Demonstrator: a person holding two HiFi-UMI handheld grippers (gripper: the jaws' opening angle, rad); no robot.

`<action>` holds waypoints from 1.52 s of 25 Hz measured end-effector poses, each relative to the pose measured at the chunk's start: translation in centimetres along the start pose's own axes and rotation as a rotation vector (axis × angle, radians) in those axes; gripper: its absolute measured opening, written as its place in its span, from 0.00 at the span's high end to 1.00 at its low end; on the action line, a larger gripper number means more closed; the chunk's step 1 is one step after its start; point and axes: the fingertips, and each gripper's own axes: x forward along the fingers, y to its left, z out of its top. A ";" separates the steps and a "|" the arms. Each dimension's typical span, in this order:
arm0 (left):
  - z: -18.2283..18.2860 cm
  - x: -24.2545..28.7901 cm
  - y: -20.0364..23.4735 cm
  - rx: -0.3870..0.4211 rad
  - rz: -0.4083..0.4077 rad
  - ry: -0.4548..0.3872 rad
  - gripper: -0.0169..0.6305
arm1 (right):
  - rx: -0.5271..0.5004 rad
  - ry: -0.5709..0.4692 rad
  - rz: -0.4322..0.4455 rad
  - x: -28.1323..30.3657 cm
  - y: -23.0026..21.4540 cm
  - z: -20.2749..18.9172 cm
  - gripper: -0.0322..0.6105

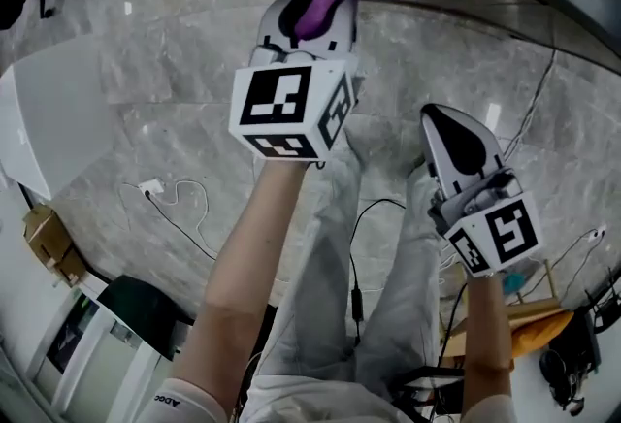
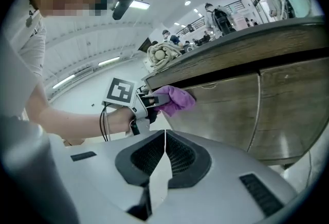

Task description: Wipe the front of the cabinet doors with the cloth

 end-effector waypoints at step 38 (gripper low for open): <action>-9.1 7.6 -12.3 -0.003 -0.026 0.175 0.83 | 0.110 0.018 -0.124 -13.2 -11.0 -7.0 0.91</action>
